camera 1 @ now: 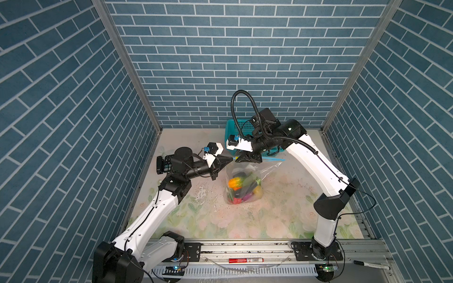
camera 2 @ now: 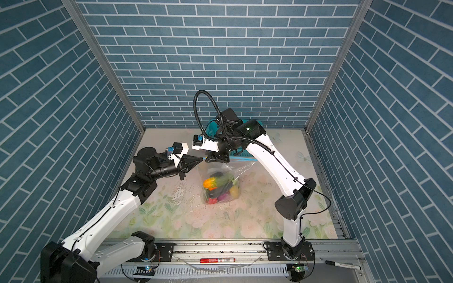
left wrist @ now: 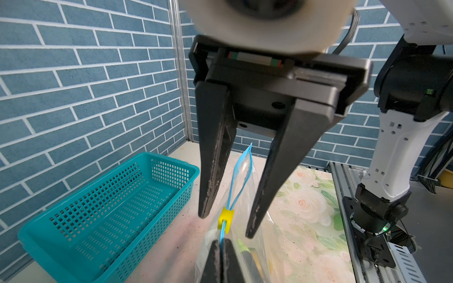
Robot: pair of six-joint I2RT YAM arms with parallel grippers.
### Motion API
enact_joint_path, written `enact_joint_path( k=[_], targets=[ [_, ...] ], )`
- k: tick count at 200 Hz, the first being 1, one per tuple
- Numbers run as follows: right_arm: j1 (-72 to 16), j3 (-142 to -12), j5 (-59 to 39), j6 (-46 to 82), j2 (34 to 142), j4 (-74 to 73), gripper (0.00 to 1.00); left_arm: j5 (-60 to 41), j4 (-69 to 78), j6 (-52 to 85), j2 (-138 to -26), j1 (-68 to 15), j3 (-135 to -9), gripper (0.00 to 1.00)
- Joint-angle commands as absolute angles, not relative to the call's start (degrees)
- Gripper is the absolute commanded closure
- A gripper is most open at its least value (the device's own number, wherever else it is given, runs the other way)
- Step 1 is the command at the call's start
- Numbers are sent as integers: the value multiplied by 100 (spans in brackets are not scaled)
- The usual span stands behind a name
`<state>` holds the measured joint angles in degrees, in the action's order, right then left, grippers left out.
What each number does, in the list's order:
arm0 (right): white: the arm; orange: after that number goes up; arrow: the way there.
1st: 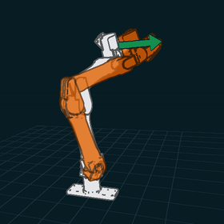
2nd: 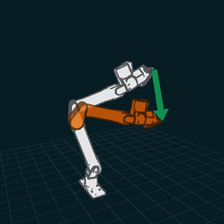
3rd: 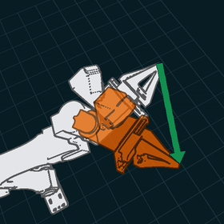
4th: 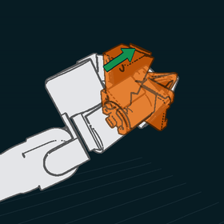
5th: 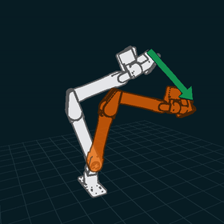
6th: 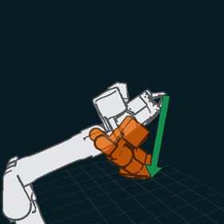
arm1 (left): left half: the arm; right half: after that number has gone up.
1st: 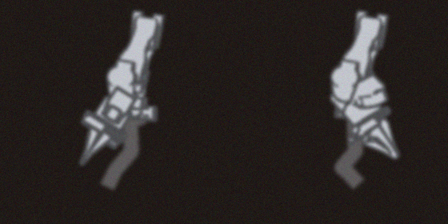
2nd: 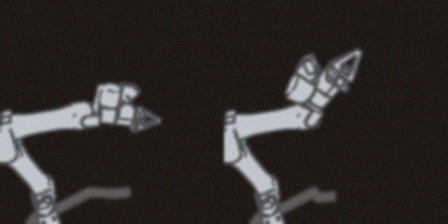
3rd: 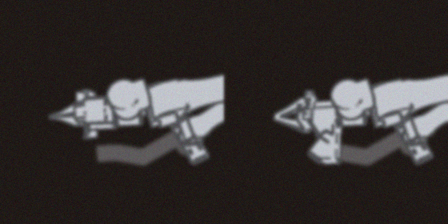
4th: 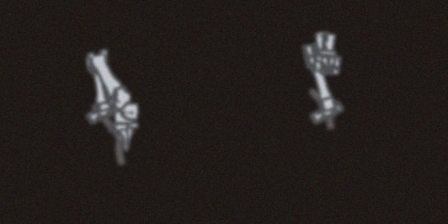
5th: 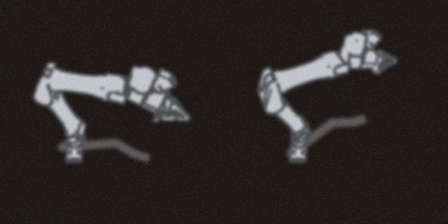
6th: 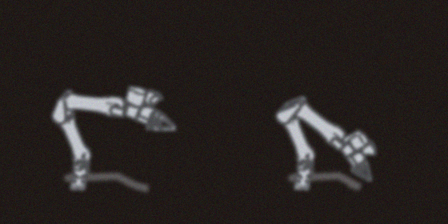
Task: Place the food in the zip-top bag and seal the zipper
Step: 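Slide the yellow slider along the zipper with the right gripper, away from the left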
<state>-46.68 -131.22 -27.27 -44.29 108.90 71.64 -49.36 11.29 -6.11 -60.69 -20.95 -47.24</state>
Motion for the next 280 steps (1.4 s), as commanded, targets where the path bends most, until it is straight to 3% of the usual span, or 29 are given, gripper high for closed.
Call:
enact_joint_path(
  k=[1,28,73,170,280],
  targets=[
    [-4764,-13678,-2300,-4739,11152,7911,70,-5037,1217,-660,-5944,-2128,-4821,100],
    [-4816,-13799,-2189,-4779,11191,7946,84,-5040,1213,-670,-5940,-2129,-4811,100],
    [-4879,-13784,-2180,-4799,11128,7856,93,-5016,1112,-763,-5916,-2127,-4808,100],
    [-4958,-13782,-1853,-4807,11031,7814,100,-4695,831,-1008,-5858,-2134,-4786,100],
    [-4943,-13708,-1268,-4782,10925,7810,100,-3587,687,-1149,-5739,-2121,-4772,100]
  ],
)
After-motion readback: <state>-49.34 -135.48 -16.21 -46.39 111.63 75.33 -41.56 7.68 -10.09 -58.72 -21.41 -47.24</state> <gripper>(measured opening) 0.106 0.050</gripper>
